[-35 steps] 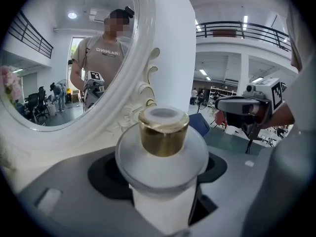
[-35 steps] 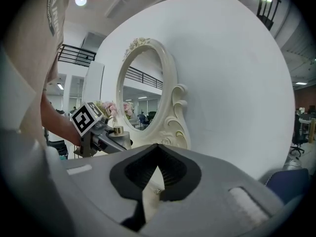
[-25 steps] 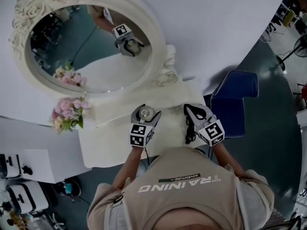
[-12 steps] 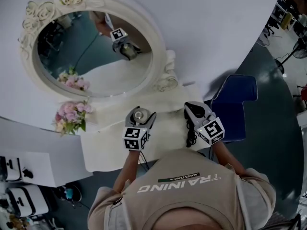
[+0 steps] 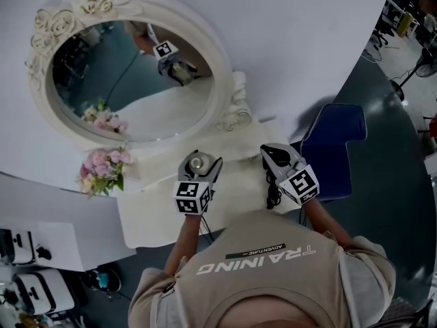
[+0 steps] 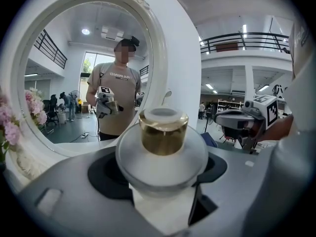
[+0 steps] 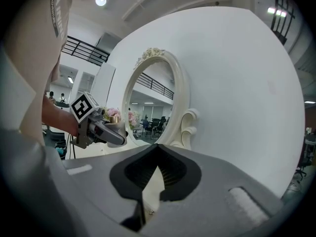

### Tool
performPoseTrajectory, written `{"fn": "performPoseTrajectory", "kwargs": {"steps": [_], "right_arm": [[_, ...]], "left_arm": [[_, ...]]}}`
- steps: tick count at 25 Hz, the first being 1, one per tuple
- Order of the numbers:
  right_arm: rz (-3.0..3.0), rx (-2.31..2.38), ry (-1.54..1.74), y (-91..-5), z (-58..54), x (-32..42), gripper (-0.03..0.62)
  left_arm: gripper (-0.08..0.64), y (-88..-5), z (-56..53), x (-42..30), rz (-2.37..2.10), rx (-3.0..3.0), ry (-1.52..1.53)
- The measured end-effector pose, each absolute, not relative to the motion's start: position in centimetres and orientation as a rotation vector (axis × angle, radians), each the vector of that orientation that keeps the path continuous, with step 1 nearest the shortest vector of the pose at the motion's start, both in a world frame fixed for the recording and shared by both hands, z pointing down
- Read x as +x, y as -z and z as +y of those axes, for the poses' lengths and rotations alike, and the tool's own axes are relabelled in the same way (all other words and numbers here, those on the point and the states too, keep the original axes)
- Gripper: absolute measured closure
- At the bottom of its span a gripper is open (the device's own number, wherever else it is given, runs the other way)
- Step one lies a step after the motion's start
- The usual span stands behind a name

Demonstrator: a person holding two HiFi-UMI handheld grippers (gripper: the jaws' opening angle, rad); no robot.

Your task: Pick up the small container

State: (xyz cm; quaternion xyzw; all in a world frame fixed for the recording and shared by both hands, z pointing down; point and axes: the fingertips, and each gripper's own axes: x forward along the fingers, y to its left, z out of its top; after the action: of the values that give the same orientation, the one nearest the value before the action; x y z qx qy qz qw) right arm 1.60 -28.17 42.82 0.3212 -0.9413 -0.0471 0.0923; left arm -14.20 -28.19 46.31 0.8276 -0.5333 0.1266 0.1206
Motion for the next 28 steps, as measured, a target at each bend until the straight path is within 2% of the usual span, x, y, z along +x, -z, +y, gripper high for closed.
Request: {"fn": "performPoseTrajectory", "kwargs": {"steps": [28], "right_arm": [[-2.810,1.021,0.072,-44.0,-28.2,2.8,0.590]], "left_arm": [[0.204,-47.0,-28.5,-12.7,-1.547,2.407,-0.329]]}}
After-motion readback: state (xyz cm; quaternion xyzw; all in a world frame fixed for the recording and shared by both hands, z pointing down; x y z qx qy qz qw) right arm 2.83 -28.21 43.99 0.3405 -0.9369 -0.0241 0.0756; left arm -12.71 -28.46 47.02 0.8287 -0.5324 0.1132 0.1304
